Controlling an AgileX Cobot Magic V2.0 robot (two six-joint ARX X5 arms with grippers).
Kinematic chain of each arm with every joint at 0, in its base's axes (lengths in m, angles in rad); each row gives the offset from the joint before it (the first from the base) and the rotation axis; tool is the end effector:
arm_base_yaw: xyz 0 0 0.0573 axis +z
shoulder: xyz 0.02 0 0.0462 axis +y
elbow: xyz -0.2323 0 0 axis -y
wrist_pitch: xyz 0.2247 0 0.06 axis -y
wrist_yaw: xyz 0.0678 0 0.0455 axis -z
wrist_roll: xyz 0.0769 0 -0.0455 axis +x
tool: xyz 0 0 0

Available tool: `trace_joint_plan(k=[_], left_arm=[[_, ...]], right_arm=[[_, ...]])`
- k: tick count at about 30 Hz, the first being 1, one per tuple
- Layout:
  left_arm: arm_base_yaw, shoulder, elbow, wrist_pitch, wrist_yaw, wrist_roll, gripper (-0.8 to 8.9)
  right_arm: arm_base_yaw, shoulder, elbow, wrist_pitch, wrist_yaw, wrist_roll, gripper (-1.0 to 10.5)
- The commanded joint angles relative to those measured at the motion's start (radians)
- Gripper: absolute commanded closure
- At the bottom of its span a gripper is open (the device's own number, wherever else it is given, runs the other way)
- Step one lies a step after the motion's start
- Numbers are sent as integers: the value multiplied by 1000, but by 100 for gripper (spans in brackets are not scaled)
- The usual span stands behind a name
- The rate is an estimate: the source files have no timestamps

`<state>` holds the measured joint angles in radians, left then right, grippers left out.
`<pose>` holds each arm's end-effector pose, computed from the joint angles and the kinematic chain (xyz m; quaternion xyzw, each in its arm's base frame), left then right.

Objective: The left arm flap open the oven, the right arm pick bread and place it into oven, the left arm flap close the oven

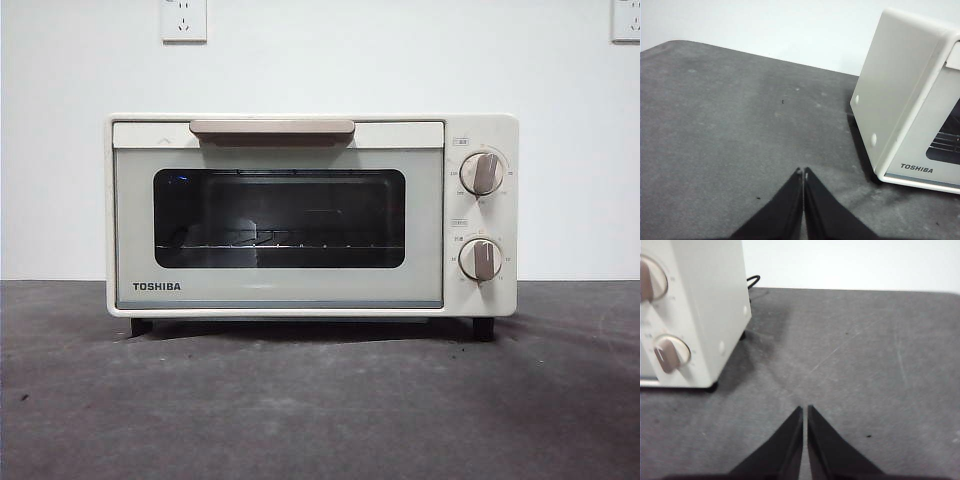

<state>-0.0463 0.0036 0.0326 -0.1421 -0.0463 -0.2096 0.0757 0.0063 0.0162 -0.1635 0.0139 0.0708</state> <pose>0.1543 -0.0036 0.1545 -0.1018 0.0561 0.0059 0.9932 0.1544 0.0106 0.1450 0.0318 0.0777 0.0281 0.9961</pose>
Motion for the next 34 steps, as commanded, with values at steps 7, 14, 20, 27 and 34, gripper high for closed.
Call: trace_joint_plan(k=[7, 14, 20, 27, 34], left_arm=[[-6, 58, 95, 3, 14, -152, 803], [-34, 229, 256, 0, 68, -185, 803], [-46, 428, 444, -47, 173, -183, 803], [-93, 613, 655, -127, 312, -177, 803], [-165, 713, 764, -187, 501, -126, 803]], right_arm=[[0, 1, 93, 12, -17, 248, 936], [0, 93, 281, -64, -46, 282, 936], [0, 229, 464, -156, -152, 277, 936], [0, 398, 656, -270, -314, 228, 936], [8, 552, 784, -451, -542, 135, 936]])
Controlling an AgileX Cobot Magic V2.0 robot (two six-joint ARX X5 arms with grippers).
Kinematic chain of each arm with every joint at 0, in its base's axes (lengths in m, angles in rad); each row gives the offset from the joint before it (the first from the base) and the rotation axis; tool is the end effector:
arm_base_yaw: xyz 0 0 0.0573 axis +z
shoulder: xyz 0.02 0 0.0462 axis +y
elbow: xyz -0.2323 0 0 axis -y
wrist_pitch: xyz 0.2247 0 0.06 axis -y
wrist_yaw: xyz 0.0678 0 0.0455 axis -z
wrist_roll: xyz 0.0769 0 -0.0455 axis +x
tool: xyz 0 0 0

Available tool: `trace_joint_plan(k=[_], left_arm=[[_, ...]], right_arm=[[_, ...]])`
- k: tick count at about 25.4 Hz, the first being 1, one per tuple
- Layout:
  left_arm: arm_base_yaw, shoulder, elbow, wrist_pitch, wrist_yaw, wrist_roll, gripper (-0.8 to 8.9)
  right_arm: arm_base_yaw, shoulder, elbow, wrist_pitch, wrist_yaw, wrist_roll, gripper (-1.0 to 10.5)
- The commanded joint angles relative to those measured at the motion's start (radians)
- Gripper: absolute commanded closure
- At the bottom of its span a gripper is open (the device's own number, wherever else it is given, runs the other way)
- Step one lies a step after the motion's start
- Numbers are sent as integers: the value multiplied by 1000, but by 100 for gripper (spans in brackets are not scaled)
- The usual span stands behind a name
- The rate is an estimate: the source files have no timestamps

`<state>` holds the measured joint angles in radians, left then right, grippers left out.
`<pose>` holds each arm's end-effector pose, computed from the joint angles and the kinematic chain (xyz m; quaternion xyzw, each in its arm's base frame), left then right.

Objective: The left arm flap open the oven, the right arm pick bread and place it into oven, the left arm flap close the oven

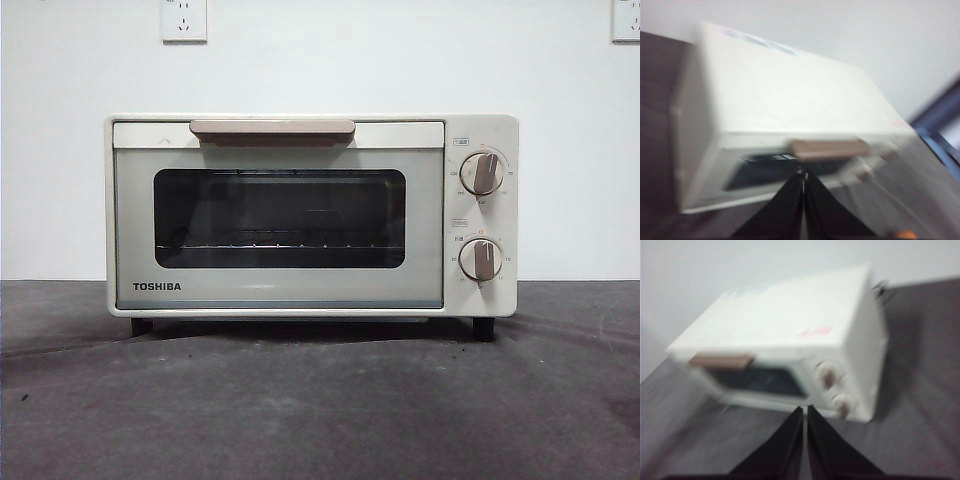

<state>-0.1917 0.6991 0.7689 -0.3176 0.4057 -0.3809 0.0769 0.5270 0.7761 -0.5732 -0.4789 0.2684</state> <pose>0.1870 -0.0672 0.2946 -0.1925 0.1759 -0.2635 0.9287 0.1480 0.0469 0.2906 0.1589 0.1929 0.2472 0.9362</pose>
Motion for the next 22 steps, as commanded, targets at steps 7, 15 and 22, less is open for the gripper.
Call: trace_joint_plan(k=[7, 15, 22], left_arm=[[-102, 34, 30, -106, 144, 239, 803], [-126, 34, 30, -106, 144, 261, 800], [-126, 34, 30, -104, 143, 261, 608]], right_arm=[[98, 66, 34, -85, -79, -196, 936], [121, 66, 34, -85, -79, -201, 935], [121, 66, 34, -86, -70, -193, 781]])
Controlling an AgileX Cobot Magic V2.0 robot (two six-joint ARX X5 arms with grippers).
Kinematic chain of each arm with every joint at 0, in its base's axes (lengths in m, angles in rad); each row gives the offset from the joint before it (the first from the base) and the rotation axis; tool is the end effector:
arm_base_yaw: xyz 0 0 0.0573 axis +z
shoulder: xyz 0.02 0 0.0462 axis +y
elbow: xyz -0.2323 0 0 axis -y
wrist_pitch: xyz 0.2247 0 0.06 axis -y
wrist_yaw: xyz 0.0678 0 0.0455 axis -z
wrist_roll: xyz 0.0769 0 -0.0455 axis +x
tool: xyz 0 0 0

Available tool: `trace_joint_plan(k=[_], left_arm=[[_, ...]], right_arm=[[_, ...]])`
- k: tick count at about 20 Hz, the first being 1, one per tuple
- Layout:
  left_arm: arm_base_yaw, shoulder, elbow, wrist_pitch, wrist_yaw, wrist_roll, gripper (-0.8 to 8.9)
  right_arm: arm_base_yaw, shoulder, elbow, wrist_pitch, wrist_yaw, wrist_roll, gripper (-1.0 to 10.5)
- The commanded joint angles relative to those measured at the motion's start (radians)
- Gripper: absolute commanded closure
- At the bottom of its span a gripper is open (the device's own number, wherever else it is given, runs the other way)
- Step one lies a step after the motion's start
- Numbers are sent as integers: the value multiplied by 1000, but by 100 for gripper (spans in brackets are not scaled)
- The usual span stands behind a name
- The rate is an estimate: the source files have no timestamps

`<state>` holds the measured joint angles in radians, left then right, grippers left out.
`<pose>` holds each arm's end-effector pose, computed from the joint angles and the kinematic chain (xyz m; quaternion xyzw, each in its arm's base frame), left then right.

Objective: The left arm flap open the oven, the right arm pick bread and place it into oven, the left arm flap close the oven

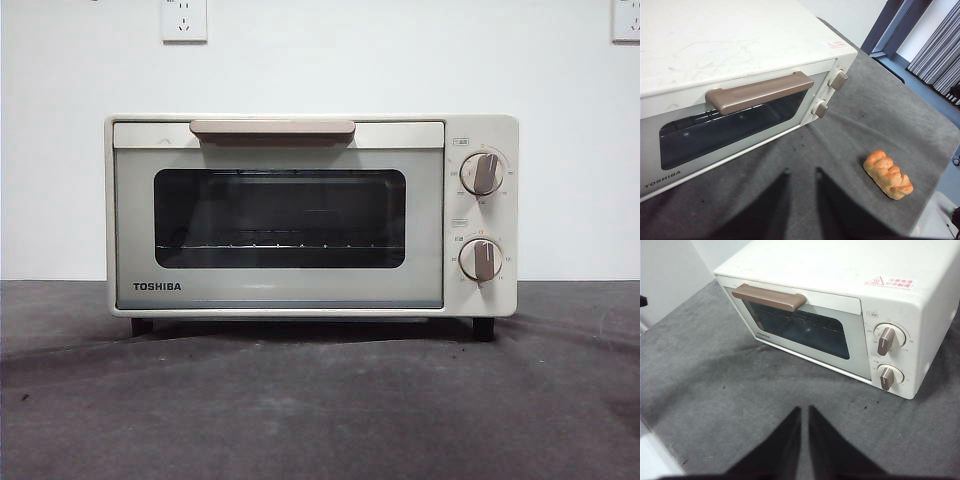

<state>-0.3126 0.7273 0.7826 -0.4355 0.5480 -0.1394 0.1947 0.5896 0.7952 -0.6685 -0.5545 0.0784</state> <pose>0.1698 -0.0970 0.2808 -0.0843 0.2157 -0.3956 0.8888 0.1431 0.0695 0.2778 0.0765 0.2395 0.3470 0.9035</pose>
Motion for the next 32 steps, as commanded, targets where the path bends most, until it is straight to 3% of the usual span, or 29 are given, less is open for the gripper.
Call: trace_joint_plan(k=[1, 5, 9, 19, 27, 32], left_arm=[[-5, 5, 16, 14, 1, 20, 545], [-5, 5, 16, 16, 1, 19, 333], [-5, 5, 16, 17, 1, 19, 243], [-10, 5, 16, 18, 1, 16, 251], [-10, 5, 16, 19, 1, 16, 251], [-10, 5, 16, 31, 1, 15, 251]], right_arm=[[2, 4, 15, 10, 5, 1, 707], [3, 4, 15, 10, 5, 11, 469], [3, 4, 15, 10, 4, 34, 398], [7, 18, 14, -19, 14, 130, 398], [8, 93, -13, -174, 140, 182, 398], [25, 157, -65, -181, 220, 217, 398]])
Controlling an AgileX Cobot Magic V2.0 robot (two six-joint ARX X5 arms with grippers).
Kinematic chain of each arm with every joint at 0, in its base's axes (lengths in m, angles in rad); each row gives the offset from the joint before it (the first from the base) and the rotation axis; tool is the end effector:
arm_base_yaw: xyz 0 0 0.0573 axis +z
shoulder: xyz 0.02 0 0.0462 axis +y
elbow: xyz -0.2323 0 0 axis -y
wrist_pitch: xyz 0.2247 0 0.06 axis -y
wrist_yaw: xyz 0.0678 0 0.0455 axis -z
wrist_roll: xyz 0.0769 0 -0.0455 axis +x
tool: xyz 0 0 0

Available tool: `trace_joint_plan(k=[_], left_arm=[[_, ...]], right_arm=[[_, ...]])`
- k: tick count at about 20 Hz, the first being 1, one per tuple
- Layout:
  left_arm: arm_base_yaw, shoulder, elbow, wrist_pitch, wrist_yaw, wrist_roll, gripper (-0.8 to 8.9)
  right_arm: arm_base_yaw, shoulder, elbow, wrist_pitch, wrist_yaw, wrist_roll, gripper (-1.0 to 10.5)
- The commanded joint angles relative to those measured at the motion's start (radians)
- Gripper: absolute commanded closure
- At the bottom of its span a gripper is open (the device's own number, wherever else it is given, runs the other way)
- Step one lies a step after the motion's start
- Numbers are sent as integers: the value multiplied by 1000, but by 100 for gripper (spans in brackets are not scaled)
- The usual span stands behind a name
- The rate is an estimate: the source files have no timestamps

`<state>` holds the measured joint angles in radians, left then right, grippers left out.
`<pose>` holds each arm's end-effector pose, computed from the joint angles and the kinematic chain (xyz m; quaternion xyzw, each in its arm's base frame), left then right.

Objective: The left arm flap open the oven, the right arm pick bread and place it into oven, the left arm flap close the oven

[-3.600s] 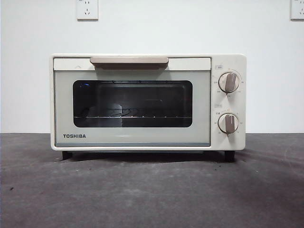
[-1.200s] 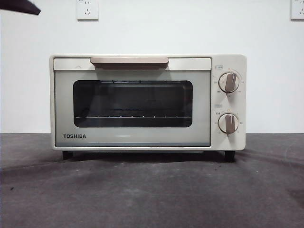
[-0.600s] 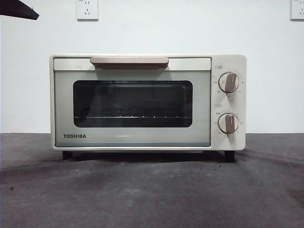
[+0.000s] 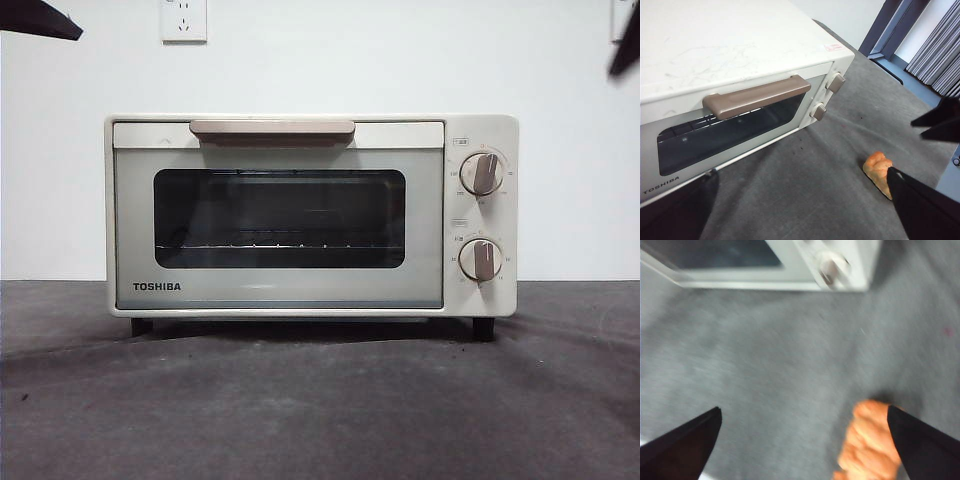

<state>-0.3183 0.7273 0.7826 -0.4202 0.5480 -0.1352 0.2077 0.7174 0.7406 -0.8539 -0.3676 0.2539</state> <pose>0.1700 -0.0982 0.2827 -0.0810 0.2077 -0.3996 0.8891 0.1531 0.0605 0.2184 0.1431 0.4318 0.2066 0.8662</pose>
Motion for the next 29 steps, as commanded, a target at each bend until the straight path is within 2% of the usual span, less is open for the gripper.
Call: trace_joint_plan(k=[1, 6, 16, 20, 22, 24, 26, 29], left_arm=[[-4, 5, 16, 18, 1, 11, 251], [-4, 5, 16, 21, 1, 11, 251], [-4, 5, 16, 24, 1, 11, 251], [-4, 4, 16, 24, 1, 11, 251], [-4, 4, 16, 24, 1, 11, 251], [-4, 3, 16, 24, 1, 11, 255], [-5, 3, 16, 24, 1, -9, 266], [-11, 5, 17, 23, 1, -14, 366]], right_arm=[[18, 46, -21, 6, 48, 55, 398], [58, 202, -50, 14, 172, 98, 398], [98, 517, -50, 24, 197, 92, 418], [98, 589, -50, 37, 212, 79, 514], [98, 612, -50, 43, 211, 78, 615], [98, 613, -47, 43, 211, 77, 762], [98, 596, -40, 35, 204, 77, 797], [98, 533, -20, -11, 182, 77, 797]])
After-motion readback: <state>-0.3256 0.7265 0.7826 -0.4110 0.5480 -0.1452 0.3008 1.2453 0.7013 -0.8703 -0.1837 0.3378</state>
